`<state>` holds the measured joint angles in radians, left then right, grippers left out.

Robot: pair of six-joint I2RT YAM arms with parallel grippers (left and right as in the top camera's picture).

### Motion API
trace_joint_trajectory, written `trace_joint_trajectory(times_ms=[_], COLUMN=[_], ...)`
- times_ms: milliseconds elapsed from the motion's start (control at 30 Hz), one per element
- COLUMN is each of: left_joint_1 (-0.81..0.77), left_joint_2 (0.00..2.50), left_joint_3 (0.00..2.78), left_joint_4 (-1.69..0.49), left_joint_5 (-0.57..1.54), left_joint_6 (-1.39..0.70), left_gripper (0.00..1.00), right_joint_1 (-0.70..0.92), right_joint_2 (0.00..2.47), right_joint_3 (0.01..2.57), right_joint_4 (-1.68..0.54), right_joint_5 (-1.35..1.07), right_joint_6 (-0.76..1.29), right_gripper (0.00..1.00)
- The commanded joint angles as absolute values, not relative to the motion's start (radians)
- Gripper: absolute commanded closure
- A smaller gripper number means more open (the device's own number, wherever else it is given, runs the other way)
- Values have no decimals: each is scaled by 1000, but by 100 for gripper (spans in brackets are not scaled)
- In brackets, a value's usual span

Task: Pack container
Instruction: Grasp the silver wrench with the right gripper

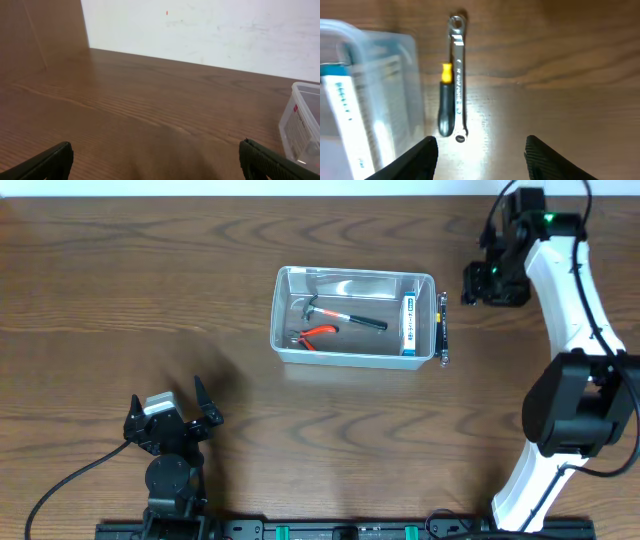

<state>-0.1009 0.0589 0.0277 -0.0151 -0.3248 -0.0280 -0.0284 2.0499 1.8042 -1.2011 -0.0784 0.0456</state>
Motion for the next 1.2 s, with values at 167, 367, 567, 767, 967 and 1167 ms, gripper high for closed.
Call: trace_joint_trajectory(times_ms=[167, 367, 567, 767, 967, 1167], left_joint_1=[-99, -99, -99, -99, -99, -99], left_joint_2=[57, 57, 57, 57, 57, 57], left_joint_3=[4, 4, 4, 4, 4, 4], left_joint_4=[-41, -41, -41, -41, -41, -41], left_joint_5=[-342, -341, -341, -342, -341, -342], left_joint_6=[-27, -27, -27, -27, -27, -27], left_gripper=[2, 2, 2, 2, 2, 2], right_joint_1=[-10, 11, 35, 16, 5, 7], right_joint_2=[2049, 2050, 2050, 2050, 2050, 2050], right_joint_3=[1607, 1500, 1421, 1392, 1392, 1392], right_joint_4=[-1054, -918, -817, -765, -762, -755], right_joint_5=[-106, -106, -102, -99, -102, -93], right_joint_6=[81, 82, 82, 131, 130, 126], right_gripper=[45, 45, 46, 49, 49, 48])
